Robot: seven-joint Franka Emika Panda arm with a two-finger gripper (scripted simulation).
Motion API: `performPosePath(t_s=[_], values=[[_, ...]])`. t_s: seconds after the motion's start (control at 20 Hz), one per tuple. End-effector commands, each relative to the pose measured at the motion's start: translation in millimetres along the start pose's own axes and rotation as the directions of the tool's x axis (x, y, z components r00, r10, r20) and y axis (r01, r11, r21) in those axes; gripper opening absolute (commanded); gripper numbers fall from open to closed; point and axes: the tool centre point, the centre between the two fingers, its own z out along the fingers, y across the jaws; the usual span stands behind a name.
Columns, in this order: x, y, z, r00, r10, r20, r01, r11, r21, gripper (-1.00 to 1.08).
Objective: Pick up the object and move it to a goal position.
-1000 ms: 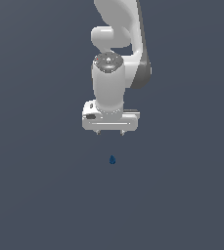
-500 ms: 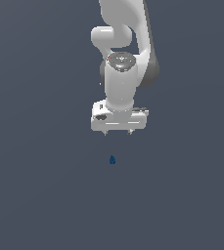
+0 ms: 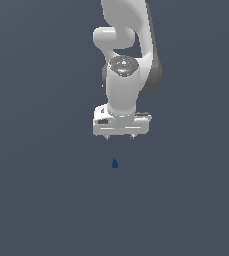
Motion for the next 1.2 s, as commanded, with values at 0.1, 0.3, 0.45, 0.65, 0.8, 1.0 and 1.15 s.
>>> performPosePath(t_s=[0.1, 0.3, 0.45, 0.65, 0.8, 1.0, 1.15], values=[[7, 4, 13, 0.999, 0.032, 0.005, -0.032, 0.999, 0.000, 1.00], [17, 8, 31, 0.997, 0.077, 0.012, -0.077, 0.997, -0.001, 1.00], [25, 13, 49, 0.993, 0.117, 0.018, -0.117, 0.993, -0.003, 1.00], [32, 18, 68, 0.987, 0.160, 0.024, -0.159, 0.987, -0.007, 1.00], [36, 21, 78, 0.983, 0.181, 0.027, -0.181, 0.984, -0.010, 1.00], [38, 23, 86, 0.980, 0.196, 0.029, -0.196, 0.981, -0.012, 1.00], [38, 23, 86, 0.980, 0.195, 0.030, -0.195, 0.981, -0.012, 1.00]])
